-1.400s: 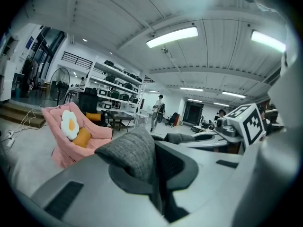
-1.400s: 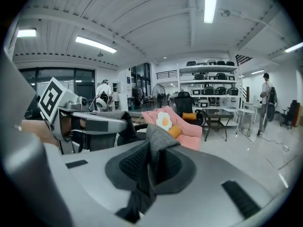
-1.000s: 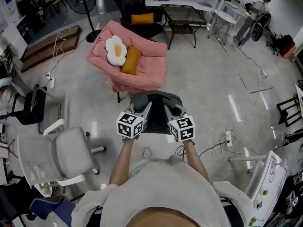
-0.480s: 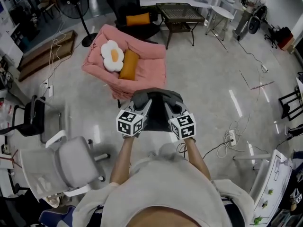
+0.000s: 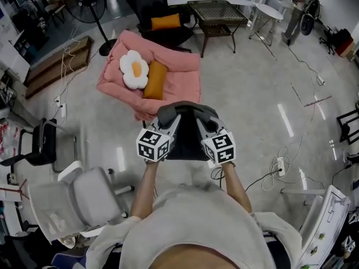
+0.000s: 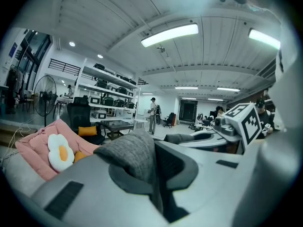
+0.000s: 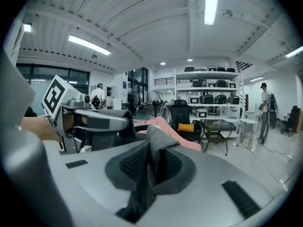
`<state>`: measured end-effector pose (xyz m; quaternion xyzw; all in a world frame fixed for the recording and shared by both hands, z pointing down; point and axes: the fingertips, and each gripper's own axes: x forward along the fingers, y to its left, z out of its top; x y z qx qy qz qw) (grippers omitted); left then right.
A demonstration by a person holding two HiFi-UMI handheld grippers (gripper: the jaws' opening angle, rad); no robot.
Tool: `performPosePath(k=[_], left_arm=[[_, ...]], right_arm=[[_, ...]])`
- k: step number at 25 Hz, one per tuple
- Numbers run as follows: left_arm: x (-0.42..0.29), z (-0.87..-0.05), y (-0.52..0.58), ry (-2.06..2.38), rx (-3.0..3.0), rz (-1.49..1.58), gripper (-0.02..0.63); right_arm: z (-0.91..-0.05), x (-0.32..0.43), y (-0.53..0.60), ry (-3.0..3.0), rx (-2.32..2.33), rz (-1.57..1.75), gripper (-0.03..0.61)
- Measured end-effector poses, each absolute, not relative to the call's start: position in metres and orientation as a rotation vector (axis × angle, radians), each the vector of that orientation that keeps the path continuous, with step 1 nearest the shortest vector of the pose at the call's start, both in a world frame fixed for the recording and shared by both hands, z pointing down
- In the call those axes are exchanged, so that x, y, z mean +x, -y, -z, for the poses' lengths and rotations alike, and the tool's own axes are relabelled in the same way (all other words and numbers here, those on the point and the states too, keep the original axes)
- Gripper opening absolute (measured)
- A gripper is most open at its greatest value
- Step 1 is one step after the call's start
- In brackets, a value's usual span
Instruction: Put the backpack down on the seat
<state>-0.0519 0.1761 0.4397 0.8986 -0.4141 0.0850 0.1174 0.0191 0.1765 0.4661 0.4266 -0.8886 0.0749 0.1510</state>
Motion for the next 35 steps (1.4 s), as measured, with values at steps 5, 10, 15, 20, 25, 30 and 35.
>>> performPosePath(k=[5,10,15,20,25,30,35], left_arm=[[-0.056,-0.42,-0.119,1.274,2.651,-0.224,0.028],[-0.066,-0.401,-0.061,1.347,2.634,-0.19,0.028],[-0.064,-0.381,-0.005,1.41,2.621,-0.17,0.028],[-0.061,-0.373,0.048,1.472,2.601,-0.173,0.028],[-0.058,-0.376,0.094,1.518,2.563,-0.188,0.028],[-0.051,-0.382,0.134,1.561,2.517,-0.198,0.028],[-0.048,-0.396,0.162,1.581,2.476,-0.203,0.028]], right_arm=[[-0.445,0.015,-0.12,2.601,1.157,-0.192,0.029],[-0.423,0.007,-0.058,2.643,1.089,-0.153,0.029],[-0.404,0.007,0.006,2.683,1.049,-0.131,0.028],[-0.396,0.009,0.065,2.716,1.009,-0.113,0.028],[-0.399,0.011,0.113,2.728,0.958,-0.115,0.029],[-0.407,0.018,0.153,2.735,0.902,-0.137,0.029],[-0.421,0.02,0.181,2.738,0.866,-0.153,0.029]])
